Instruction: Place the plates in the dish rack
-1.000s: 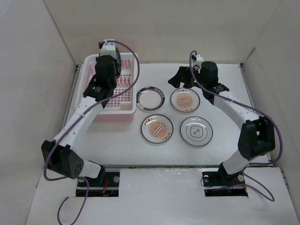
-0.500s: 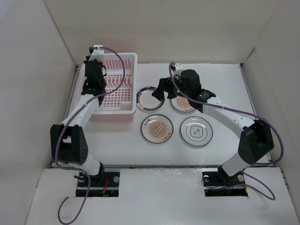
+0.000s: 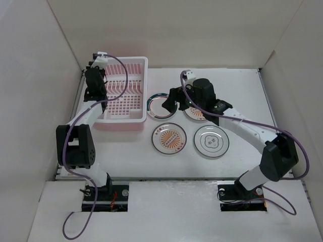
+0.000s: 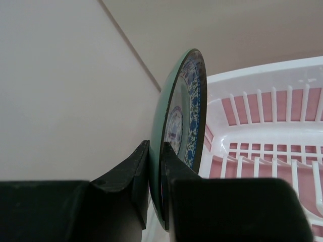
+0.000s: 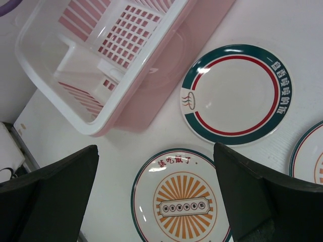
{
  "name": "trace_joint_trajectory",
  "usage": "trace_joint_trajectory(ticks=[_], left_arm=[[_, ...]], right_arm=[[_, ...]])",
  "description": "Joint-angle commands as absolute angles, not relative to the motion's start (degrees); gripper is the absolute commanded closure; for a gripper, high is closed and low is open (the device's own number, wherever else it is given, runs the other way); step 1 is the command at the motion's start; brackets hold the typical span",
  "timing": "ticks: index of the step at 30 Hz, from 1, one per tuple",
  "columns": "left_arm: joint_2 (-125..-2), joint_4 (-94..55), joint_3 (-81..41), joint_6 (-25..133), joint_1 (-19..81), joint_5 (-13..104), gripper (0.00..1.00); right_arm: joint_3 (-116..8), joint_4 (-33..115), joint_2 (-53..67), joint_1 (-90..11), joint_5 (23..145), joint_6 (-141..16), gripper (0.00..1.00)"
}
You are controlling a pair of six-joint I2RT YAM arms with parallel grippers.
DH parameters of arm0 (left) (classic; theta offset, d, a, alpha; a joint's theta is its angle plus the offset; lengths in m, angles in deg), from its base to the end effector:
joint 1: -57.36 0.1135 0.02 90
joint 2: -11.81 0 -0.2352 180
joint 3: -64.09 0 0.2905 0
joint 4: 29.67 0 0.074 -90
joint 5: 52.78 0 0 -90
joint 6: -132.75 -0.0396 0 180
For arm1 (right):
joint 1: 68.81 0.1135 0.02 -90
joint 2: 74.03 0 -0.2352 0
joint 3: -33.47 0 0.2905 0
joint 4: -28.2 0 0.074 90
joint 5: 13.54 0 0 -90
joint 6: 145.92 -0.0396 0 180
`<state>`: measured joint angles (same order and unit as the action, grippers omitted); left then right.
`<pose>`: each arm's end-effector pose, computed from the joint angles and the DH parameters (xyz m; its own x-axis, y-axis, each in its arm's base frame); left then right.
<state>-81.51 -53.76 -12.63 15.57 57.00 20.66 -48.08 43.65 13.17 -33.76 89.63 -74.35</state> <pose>0.4231 0.0086 0.2799 -0.0104 0.4379 -0.8990 -0.3056 0.8546 0.4198 0.3244 0.2386 0.2793 -0.5114 0.0173 -0.8592 -0.6024 0.7058 0.3728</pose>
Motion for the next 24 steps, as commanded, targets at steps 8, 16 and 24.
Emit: trace_joint_trajectory(ticks=[8,16,24], left_arm=[[-85.14,-61.7,-11.74,17.08,57.63,25.53,1.0],[-88.83,-61.17,-11.73,20.51,58.86,27.46,1.0],[-91.9,-57.66,-12.78,22.97,58.86,27.99,1.0]], right_arm=[[-47.8,42.41,10.88,-32.6,88.76,-73.23,0.0],[-47.8,42.41,12.02,-32.6,88.76,-72.7,0.0],[-48.33,42.41,13.07,-32.07,88.76,-72.7,0.0]])
